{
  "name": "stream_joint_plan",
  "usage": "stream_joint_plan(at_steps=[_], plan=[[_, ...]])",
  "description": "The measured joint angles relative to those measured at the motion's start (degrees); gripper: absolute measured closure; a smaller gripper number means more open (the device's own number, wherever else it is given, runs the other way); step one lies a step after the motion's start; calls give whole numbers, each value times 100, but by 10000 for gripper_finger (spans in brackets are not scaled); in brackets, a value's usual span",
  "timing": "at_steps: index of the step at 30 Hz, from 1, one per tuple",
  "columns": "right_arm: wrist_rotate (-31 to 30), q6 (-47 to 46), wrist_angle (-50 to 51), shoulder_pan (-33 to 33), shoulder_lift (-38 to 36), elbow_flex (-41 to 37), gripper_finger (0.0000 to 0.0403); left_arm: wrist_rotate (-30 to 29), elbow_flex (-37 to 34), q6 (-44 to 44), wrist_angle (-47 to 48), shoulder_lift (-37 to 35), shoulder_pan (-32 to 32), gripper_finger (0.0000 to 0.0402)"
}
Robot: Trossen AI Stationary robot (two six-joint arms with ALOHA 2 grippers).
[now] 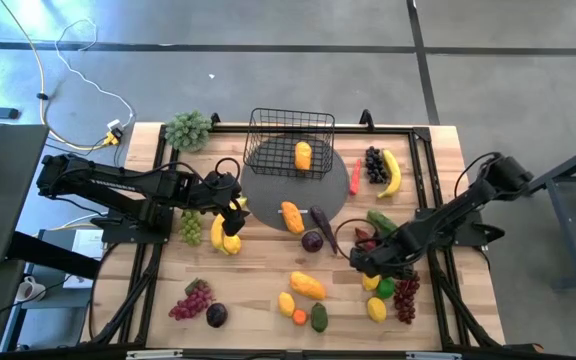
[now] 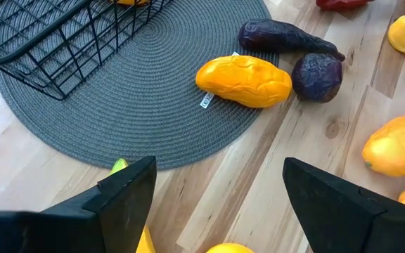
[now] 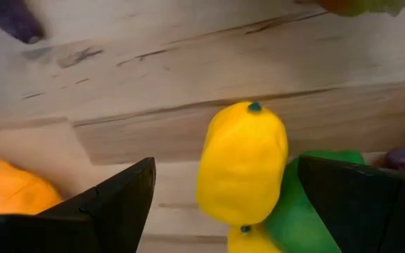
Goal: Build produce basket
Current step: Put the lemon into the black wire basket
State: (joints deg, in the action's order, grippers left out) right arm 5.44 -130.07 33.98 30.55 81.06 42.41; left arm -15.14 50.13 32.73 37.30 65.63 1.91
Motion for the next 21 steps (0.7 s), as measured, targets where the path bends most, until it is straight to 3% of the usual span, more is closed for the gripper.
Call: stream_joint_plan(at_steps=[12, 21], plan=[[223, 57, 2, 0, 271, -2, 78, -1, 0, 0, 0, 0, -1, 102], [224, 49, 2, 0, 269, -2, 159, 0, 0, -150, 0, 0, 0, 102]])
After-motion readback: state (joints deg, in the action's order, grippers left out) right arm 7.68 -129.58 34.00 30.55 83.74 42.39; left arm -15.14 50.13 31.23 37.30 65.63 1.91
